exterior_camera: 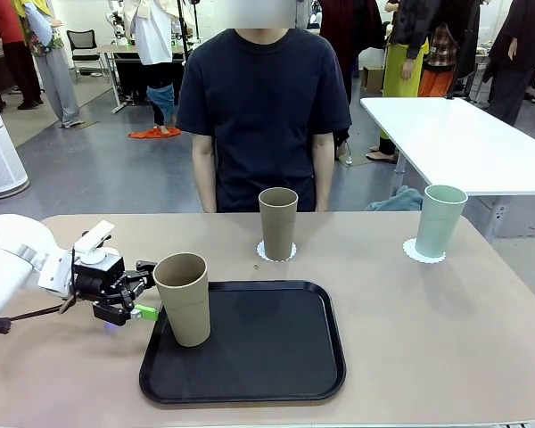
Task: Place coasters on the table and set cups on them.
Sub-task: Take one Reusable plastic cup from the Flat Tray and place it on a coaster set by the human.
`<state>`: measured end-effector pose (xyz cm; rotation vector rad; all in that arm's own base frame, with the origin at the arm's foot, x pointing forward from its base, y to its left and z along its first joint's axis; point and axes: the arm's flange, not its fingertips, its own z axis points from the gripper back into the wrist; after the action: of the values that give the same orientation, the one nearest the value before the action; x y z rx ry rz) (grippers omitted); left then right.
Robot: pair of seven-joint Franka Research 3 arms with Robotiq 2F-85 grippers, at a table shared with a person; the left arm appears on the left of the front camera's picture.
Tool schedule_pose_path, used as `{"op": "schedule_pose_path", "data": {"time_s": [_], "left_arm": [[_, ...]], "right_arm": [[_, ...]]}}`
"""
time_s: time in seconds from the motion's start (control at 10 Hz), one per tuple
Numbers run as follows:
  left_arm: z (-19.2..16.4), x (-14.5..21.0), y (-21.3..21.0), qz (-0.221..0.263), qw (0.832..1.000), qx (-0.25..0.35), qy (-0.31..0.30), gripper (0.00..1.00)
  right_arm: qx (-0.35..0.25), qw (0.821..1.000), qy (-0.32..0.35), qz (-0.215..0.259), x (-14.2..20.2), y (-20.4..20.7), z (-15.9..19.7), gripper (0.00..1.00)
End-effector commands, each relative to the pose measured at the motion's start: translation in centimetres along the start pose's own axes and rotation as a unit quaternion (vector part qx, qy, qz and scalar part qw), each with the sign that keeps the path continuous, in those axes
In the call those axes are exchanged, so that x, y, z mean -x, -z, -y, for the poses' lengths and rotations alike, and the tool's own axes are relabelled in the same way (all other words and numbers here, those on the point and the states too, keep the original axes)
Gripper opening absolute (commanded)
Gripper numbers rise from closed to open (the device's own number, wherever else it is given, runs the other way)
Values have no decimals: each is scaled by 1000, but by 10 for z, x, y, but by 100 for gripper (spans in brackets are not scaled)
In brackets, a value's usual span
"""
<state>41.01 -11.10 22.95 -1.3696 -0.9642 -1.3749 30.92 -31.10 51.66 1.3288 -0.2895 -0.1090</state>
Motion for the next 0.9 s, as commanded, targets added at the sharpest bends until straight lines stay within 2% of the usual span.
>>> {"op": "schedule_pose_path", "data": {"time_s": [0.0, 0.8], "left_arm": [[-6, 4, 8, 9, 1000, 3, 12, 100], [-14, 12, 20, -2, 1000, 14, 6, 100]], "right_arm": [[-7, 1000, 7, 4, 1, 1, -3, 100], [-7, 1000, 7, 4, 1, 1, -3, 100]]}}
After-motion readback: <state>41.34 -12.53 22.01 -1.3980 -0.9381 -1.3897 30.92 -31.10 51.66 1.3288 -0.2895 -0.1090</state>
